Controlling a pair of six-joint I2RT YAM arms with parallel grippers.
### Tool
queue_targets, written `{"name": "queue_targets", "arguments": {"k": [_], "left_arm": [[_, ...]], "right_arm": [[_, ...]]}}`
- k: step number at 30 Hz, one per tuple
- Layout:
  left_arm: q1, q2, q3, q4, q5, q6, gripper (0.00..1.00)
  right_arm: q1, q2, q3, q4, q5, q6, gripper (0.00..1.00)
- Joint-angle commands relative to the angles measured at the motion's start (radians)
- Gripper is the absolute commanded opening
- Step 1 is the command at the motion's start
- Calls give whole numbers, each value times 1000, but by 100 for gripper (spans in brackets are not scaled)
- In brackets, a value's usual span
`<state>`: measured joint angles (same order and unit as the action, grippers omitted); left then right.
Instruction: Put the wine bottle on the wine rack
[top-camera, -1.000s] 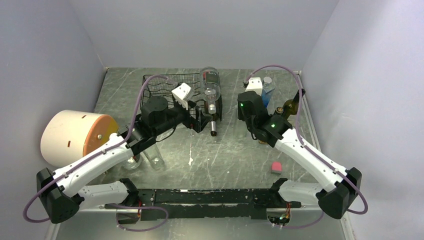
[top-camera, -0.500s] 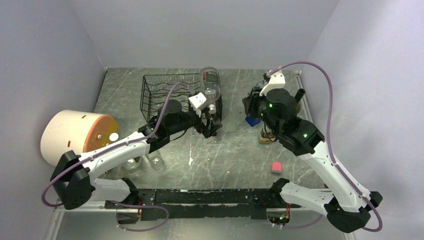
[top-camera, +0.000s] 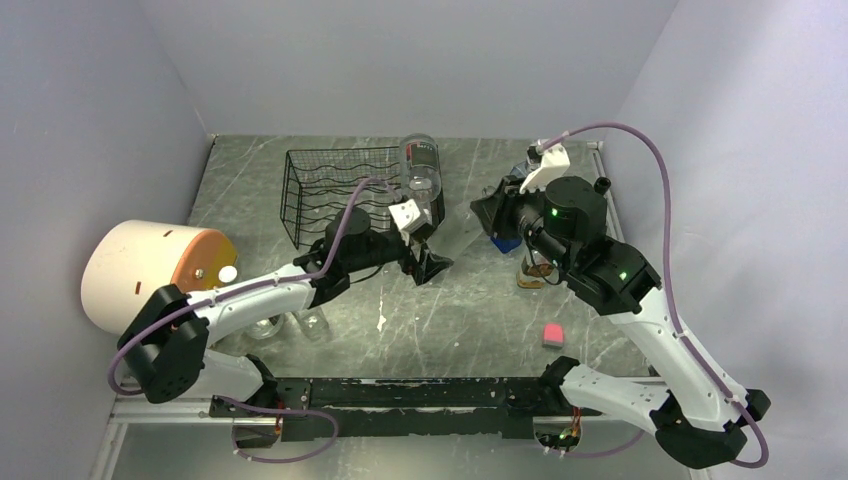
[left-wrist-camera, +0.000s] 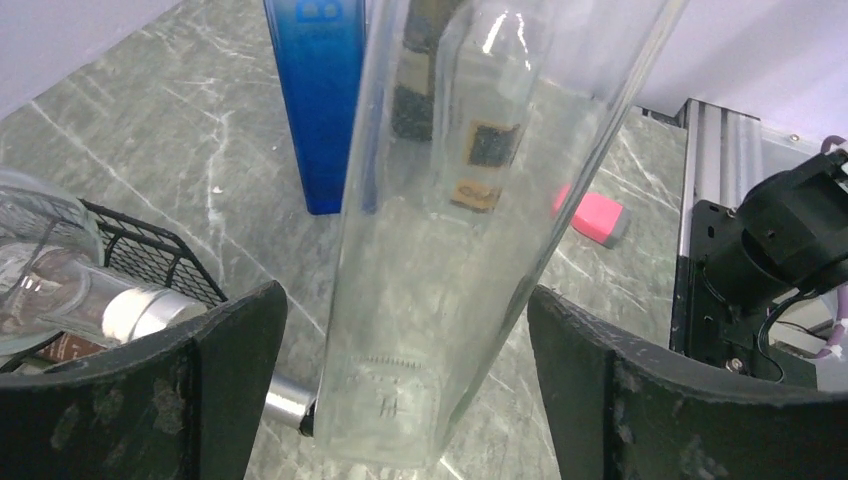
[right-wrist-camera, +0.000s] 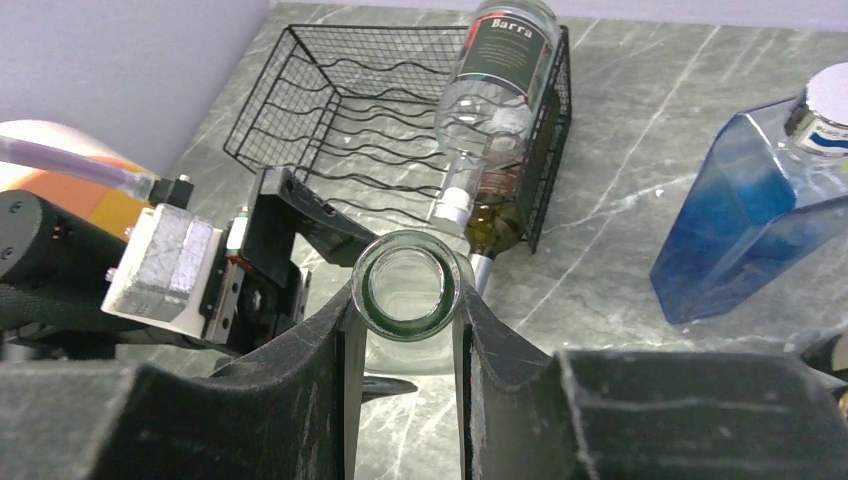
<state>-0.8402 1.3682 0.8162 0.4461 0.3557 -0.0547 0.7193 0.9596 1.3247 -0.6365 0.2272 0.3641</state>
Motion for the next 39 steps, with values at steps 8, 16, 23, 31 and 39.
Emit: {"name": "queue_targets", "arguments": {"k": [8, 16, 23, 31, 39], "left_arm": [[-5, -24, -52, 203, 38, 87, 64], [-5, -84, -37, 172, 106, 351, 7], [-4, -166, 10, 76, 86, 636, 7], [-5, -236, -22, 79, 36, 916, 7], [-5, -287, -1, -26, -43, 1160, 7]], "right_arm": [[-5, -34, 3, 129, -104, 57, 0], [-4, -48, 9, 91, -148, 37, 29], [-4, -31, 117, -40, -195, -28, 70], [-4, 110, 348, -305, -349, -88, 77], [-3, 186, 405, -419, -443, -154, 81]]}}
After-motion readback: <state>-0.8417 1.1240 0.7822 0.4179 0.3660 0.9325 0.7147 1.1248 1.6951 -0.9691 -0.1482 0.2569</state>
